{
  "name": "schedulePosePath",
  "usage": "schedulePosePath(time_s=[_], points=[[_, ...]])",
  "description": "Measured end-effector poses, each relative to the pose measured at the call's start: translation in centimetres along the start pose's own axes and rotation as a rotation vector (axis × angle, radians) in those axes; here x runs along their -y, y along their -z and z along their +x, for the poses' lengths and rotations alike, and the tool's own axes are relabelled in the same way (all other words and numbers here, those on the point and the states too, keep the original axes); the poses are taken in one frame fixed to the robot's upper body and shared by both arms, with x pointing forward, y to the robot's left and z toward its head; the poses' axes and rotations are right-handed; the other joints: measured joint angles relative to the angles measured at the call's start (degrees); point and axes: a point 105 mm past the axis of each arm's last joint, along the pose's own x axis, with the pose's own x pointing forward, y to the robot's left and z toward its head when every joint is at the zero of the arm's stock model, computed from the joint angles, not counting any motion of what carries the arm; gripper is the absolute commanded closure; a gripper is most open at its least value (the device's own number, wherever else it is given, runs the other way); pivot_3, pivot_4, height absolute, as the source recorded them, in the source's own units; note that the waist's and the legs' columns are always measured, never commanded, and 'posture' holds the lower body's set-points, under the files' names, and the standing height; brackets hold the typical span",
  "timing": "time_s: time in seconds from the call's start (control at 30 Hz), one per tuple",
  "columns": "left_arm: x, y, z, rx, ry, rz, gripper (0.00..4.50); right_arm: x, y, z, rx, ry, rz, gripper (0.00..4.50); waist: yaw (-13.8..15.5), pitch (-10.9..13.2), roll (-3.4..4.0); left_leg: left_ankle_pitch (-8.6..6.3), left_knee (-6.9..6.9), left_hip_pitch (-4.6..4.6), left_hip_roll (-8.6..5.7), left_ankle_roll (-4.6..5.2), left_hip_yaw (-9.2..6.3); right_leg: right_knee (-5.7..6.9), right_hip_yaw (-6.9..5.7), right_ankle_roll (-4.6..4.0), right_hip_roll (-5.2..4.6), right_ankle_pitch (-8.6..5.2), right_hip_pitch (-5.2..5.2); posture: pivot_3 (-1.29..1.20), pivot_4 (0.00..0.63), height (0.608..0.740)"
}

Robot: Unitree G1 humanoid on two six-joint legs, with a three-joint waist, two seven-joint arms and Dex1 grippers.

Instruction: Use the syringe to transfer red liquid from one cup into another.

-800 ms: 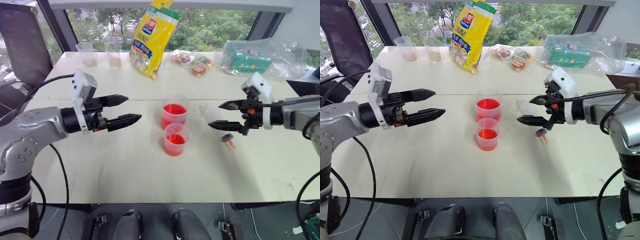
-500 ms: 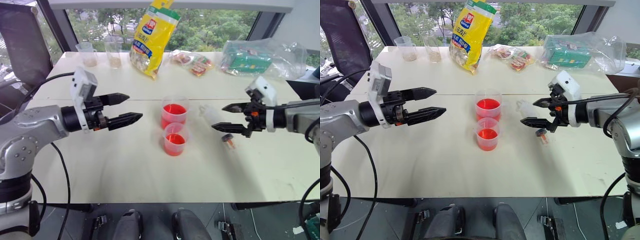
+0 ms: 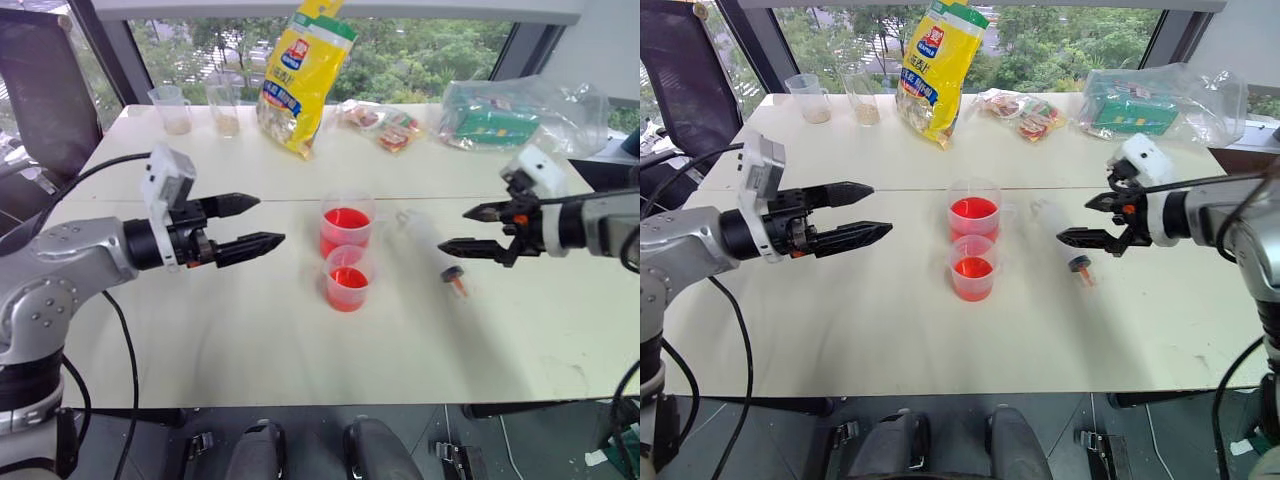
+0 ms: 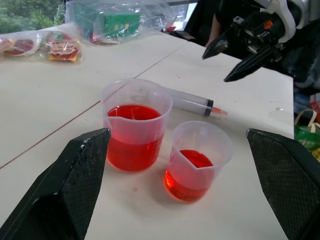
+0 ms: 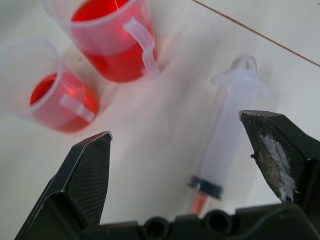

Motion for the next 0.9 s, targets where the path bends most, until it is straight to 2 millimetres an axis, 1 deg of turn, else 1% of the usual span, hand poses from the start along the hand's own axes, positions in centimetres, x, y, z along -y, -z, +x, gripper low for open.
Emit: schedulePosePath(time_s=[0.03, 0.2, 0.27, 0.43, 0.5, 0.63, 0.73, 0.8, 0.83, 0.9], points=[[0.0, 0.0, 0.0, 0.000, -0.002, 0.004, 0.00, 0.2, 0.1, 0.4, -0.014, 0.005, 0.019, 0.02, 0.04, 0.00, 0.00, 0.00, 0.01, 0.00, 0.00, 0.00, 0.00, 0.00, 0.00, 0.00, 0.00, 0.00, 0.01, 0.00, 0.150, 0.740], [-0.1, -0.1, 0.2, 0.004, -0.003, 0.028, 0.00, 2.8, -0.2, 3.0, -0.114, 0.096, 0.165, 0.02, 0.06, 0.00, 0.00, 0.00, 0.04, -0.01, -0.02, 0.00, 0.05, -0.02, 0.02, 0.00, -0.03, 0.00, 0.00, 0.00, 0.150, 0.740], [-0.1, 0.1, 0.3, 0.000, -0.002, 0.036, 0.00, 3.4, 0.2, 4.1, -0.160, 0.116, 0.213, 0.02, 0.13, 0.00, 0.00, 0.00, 0.00, -0.02, -0.02, 0.00, 0.04, -0.04, 0.01, 0.00, -0.02, 0.00, -0.02, 0.00, 0.150, 0.740], [-0.1, 0.1, 0.4, 0.007, -0.005, 0.041, 0.00, 4.3, 1.9, 7.0, -0.274, 0.140, 0.313, 0.02, 0.06, 0.00, 0.00, -0.01, -0.01, -0.09, -0.02, 0.01, 0.07, -0.04, 0.02, 0.00, -0.04, 0.00, -0.10, 0.00, 0.150, 0.740], [-0.1, 0.1, 0.4, 0.010, -0.012, 0.044, 0.00, 4.5, 2.3, 7.7, -0.301, 0.149, 0.328, 0.02, 0.03, 0.00, 0.00, -0.01, -0.01, -0.09, -0.02, 0.01, 0.07, -0.03, 0.02, 0.00, -0.03, 0.00, -0.10, 0.00, 0.150, 0.740], [-0.1, 0.4, 0.5, 0.016, -0.027, 0.037, 0.00, 4.7, 3.3, 9.6, -0.355, 0.145, 0.327, 0.02, -0.04, 0.00, 0.00, -0.01, -0.01, -0.09, -0.02, 0.01, 0.07, -0.01, 0.02, 0.00, -0.03, 0.00, -0.12, 0.00, 0.150, 0.740], [0.0, 0.4, 0.5, 0.016, -0.035, 0.043, 0.00, 4.6, 3.6, 10.4, -0.369, 0.136, 0.312, 0.02, -0.05, 0.00, 0.00, -0.01, -0.01, -0.09, -0.02, 0.01, 0.07, 0.00, 0.02, 0.00, -0.04, 0.00, -0.12, 0.00, 0.150, 0.740], [0.0, 0.4, 0.5, 0.014, -0.038, 0.043, 0.00, 4.6, 3.5, 10.8, -0.376, 0.131, 0.299, 0.54, -0.05, 0.00, 0.00, 0.00, -0.01, -0.09, -0.02, 0.00, 0.07, 0.02, 0.01, 0.00, -0.04, 0.00, -0.12, 0.00, 0.150, 0.740], [0.0, 0.5, 0.5, 0.014, -0.041, 0.043, 0.00, 4.6, 3.5, 10.9, -0.377, 0.125, 0.292, 0.92, -0.05, 0.00, 0.00, 0.00, -0.01, -0.09, -0.02, 0.00, 0.07, 0.02, 0.01, 0.00, -0.04, 0.00, -0.12, 0.00, 0.150, 0.740], [-0.1, 0.6, 0.3, 0.009, -0.048, 0.039, 0.00, 4.4, 3.3, 11.2, -0.384, 0.116, 0.280, 1.89, -0.08, 0.00, 0.00, 0.00, -0.01, -0.08, -0.02, 0.00, 0.07, 0.03, 0.01, 0.00, -0.04, 0.00, -0.13, 0.00, 0.150, 0.740]])
